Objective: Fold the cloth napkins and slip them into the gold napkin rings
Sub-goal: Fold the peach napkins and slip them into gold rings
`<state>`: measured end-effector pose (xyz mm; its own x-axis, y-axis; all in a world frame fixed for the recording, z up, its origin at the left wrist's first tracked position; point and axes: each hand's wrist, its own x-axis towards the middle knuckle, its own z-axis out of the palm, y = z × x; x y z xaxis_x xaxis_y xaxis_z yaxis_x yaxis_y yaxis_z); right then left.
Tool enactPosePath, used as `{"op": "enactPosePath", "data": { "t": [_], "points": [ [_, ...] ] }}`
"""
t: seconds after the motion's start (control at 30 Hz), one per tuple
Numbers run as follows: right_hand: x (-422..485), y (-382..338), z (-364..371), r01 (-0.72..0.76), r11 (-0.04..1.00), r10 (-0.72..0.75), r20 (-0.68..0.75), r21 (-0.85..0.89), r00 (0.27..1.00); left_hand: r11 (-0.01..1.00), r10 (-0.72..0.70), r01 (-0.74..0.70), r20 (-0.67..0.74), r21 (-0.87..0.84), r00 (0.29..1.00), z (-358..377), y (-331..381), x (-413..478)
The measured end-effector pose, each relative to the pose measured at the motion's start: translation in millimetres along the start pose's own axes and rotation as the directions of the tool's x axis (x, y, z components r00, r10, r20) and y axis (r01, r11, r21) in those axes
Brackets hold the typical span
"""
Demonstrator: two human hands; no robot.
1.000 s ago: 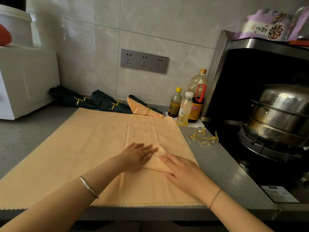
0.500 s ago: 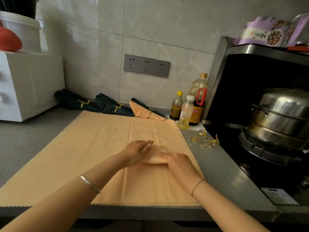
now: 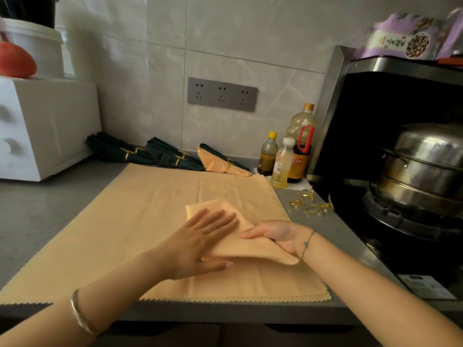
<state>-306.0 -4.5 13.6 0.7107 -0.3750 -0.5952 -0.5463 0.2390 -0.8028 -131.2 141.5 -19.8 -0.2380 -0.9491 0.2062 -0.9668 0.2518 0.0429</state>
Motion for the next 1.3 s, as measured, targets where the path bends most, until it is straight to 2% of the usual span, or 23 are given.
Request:
{"op": "enactPosePath", "data": {
  "t": [0.1,0.2,0.27,0.33,0.4,0.47,0.5,0.53,0.57,0.6,0.63,0.7,0.77,0.87,0.97,1.1,1.17,1.23,1.3],
  "points": [
    [7,1,1,-0.103,0.994,0.104,0.022,-0.042,0.994,0.979,-0.094,0.122,0.168,-0.162,0.981,14,6,2],
    [6,4,-1,-0.125,0.991,0.126,0.022,-0.039,0.992,0.960,-0.118,0.169,0.223,-0.224,0.968,20,11,4],
    [-2,4,-4,-0.067,0.992,0.057,-0.098,-0.104,0.994,0.966,-0.134,0.183,0.252,-0.184,0.958,18,13,7],
    [-10,7,-6,0.022,0.977,-0.074,-0.238,-0.214,0.968,0.969,-0.141,0.188,0.272,-0.157,0.952,15,14,8],
    [-16,17,-3,0.120,0.930,-0.262,-0.398,-0.346,0.879,0.972,-0.140,0.185,0.280,-0.143,0.950,15,16,7],
    [-23,29,1,0.226,0.814,-0.520,-0.497,-0.536,0.695,0.976,-0.141,0.180,0.275,-0.123,0.951,14,17,7],
    [-29,35,5,0.241,0.697,-0.655,-0.464,-0.675,0.596,0.978,-0.141,0.176,0.273,-0.108,0.952,14,17,7],
    [-35,40,10,0.238,0.575,-0.748,-0.384,-0.783,0.542,0.981,-0.141,0.172,0.272,-0.093,0.952,14,17,7],
    [-42,45,15,0.237,0.468,-0.798,-0.291,-0.851,0.529,0.983,-0.141,0.168,0.270,-0.079,0.952,13,17,8],
    [-46,50,21,0.236,0.392,-0.808,-0.210,-0.889,0.550,0.984,-0.140,0.164,0.272,-0.068,0.952,13,17,8],
    [-48,57,25,0.216,0.331,-0.802,-0.153,-0.919,0.578,0.985,-0.139,0.163,0.281,-0.062,0.950,14,18,8],
    [-47,66,29,0.170,0.189,-0.812,-0.057,-0.967,0.581,0.985,-0.139,0.162,0.290,-0.055,0.947,14,18,9],
    [-43,72,30,0.157,0.110,-0.830,-0.004,-0.981,0.557,0.986,-0.134,0.157,0.287,-0.057,0.948,14,16,11],
    [-39,72,30,0.144,0.114,-0.838,-0.017,-0.983,0.546,0.993,-0.067,0.089,0.235,-0.083,0.970,11,12,10],
    [-38,68,30,0.140,0.119,-0.824,-0.019,-0.983,0.566,0.993,0.002,0.015,0.138,-0.121,0.990,7,5,5],
    [-36,68,32,0.135,0.170,-0.826,-0.066,-0.976,0.560,0.987,0.020,-0.012,0.053,-0.159,0.998,1,-10,3],
    [-35,70,31,0.142,0.244,-0.819,-0.126,-0.959,0.560,0.981,-0.039,0.042,0.020,-0.187,0.999,0,-20,3],
    [-31,69,26,0.185,0.382,-0.787,-0.214,-0.905,0.579,0.962,-0.143,0.138,-0.003,-0.237,0.990,1,-32,6],
    [-27,66,21,0.241,0.532,-0.733,-0.300,-0.812,0.610,0.910,-0.229,0.197,-0.046,-0.364,0.972,4,-42,13]
  ]
}}
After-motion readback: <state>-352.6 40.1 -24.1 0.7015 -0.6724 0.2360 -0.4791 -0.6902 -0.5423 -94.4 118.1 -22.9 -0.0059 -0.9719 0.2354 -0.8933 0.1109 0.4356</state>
